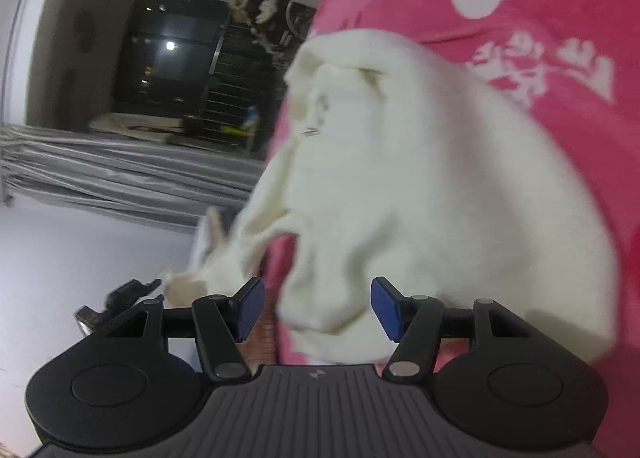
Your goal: Fold clothes
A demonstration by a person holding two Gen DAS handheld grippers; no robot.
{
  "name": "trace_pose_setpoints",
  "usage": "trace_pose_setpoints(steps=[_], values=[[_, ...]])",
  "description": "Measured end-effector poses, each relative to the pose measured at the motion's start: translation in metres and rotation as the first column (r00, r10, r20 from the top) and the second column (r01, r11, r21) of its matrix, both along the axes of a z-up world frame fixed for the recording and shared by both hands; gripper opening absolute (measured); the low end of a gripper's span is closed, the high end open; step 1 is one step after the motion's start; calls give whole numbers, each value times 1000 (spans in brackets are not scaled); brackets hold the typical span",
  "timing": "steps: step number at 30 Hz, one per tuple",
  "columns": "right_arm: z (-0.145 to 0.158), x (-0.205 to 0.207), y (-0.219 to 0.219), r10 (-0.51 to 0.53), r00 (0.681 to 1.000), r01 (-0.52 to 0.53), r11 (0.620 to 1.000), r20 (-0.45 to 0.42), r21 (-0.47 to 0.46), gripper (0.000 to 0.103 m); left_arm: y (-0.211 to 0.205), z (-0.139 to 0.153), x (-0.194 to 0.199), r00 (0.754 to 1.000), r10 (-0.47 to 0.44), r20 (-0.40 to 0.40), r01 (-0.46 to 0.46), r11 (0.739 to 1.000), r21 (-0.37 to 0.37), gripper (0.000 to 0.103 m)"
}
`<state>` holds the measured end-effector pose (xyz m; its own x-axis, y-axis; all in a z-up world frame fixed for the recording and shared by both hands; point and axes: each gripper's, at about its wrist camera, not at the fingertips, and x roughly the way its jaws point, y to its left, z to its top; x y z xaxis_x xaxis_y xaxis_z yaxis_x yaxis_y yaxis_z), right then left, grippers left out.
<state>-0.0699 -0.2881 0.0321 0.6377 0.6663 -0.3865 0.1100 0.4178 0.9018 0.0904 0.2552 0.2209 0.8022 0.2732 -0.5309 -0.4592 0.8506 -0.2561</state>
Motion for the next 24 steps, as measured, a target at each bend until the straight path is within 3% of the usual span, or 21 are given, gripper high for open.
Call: trace_pose_setpoints(steps=[4, 7, 9, 11, 12, 14, 18, 21, 23, 24], values=[[28, -5, -11, -15, 997, 32, 977, 80, -212, 63, -23, -5, -30, 996, -92, 10, 91, 994, 68, 49], [44, -4, -16, -52, 996, 76, 900, 66, -429, 70, -47, -3, -59, 970, -242, -21, 243, 962, 127, 55], [41, -4, -20, -66, 998, 58, 855, 3, -515, 72, -74, -9, -80, 925, -374, -62, 379, 916, 132, 62], [30, -4, -20, -43, 997, 8, 865, -57, -501, 76, -98, -25, -88, 868, -487, -102, 496, 864, 91, 68], [25, -5, -21, -23, 996, -21, 875, -85, -484, 83, -110, -35, -92, 835, -537, -118, 546, 835, 63, 68], [14, -9, -18, 11, 990, -77, 875, -139, -478, 89, -130, -60, -90, 788, -596, -153, 607, 794, 30, 68], [5, -17, -9, 46, 981, -144, 819, -188, -555, 88, -150, -107, -77, 794, -562, -234, 593, 799, 94, 65], [-1, -24, -4, 69, 977, -177, 785, -200, -594, 73, -150, -130, -72, 814, -516, -268, 558, 821, 116, 61], [-4, -27, -2, 77, 977, -185, 766, -198, -616, 61, -146, -134, -73, 814, -503, -292, 552, 825, 118, 59], [-4, -27, -3, 80, 978, -186, 760, -195, -623, 48, -145, -137, -75, 812, -502, -297, 554, 824, 121, 58]])
